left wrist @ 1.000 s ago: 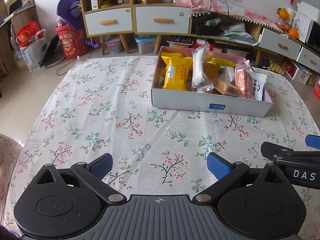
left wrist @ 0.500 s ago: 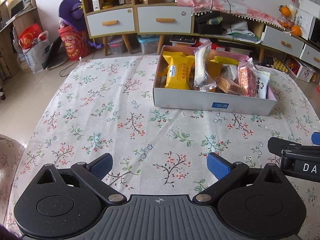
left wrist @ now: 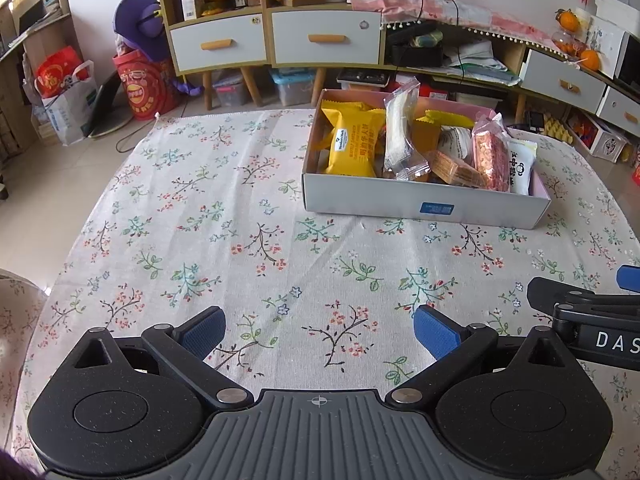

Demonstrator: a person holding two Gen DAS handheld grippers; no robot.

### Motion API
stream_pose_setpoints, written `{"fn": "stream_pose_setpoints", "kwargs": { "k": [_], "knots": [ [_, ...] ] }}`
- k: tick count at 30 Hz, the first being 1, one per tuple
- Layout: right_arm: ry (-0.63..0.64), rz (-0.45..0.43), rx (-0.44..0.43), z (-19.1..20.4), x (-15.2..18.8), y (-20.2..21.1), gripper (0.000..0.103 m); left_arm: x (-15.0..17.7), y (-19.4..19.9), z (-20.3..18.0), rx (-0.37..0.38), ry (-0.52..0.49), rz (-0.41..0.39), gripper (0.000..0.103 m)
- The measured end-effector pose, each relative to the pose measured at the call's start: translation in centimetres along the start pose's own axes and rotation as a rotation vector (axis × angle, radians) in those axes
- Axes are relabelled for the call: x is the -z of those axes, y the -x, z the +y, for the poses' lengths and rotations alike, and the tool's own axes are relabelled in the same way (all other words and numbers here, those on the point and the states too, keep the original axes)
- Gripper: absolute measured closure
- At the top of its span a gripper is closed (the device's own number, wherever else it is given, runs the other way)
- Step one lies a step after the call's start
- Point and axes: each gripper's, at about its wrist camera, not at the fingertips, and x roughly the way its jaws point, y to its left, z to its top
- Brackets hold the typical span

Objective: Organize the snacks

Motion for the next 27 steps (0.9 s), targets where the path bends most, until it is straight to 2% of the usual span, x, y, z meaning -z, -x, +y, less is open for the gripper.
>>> {"fn": "stream_pose_setpoints", "kwargs": {
  "k": [27],
  "knots": [
    [0.001,0.003,0.002,0.04,0.11,-0.15,0.000,-0.06,0.16,0.03,-0.003,0.001,-0.003,0.002]
  ]
}}
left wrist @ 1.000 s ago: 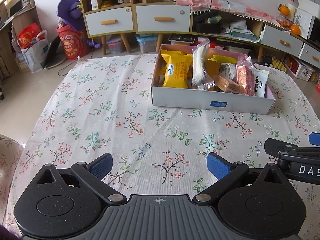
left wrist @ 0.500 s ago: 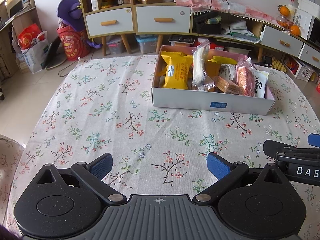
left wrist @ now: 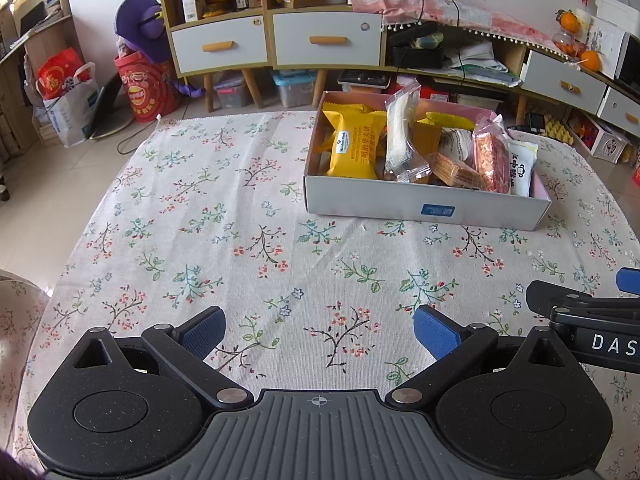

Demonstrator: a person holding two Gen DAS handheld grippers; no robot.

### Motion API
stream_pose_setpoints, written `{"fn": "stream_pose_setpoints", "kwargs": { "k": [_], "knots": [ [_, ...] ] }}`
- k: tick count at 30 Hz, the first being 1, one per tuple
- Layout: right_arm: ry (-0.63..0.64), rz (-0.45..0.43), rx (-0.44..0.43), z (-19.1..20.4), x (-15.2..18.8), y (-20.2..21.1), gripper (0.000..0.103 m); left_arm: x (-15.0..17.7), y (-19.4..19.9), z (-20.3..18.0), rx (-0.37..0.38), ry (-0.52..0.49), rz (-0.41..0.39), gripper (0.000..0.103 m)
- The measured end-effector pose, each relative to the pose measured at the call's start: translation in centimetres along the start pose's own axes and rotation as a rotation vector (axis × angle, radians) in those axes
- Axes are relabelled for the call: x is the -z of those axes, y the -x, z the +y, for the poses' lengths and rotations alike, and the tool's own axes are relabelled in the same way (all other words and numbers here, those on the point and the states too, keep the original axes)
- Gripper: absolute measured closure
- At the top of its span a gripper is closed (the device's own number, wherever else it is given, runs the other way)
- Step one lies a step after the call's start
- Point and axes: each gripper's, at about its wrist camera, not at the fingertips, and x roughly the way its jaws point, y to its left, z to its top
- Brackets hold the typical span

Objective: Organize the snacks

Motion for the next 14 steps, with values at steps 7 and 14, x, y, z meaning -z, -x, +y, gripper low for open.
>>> {"fn": "stream_pose_setpoints", "kwargs": {
  "k": [7,14],
  "knots": [
    [0.001,0.000,-0.001,-0.02,0.00,0.00,0.000,-0.01,0.04,-0.02,0.000,-0.001,-0.001,0.002],
    [0.001,0.001,0.000,0.00,0.00,0.00,0.000,-0.09,0.09,0.02,-0.006,-0.008,-0.002,0.002]
  ]
}}
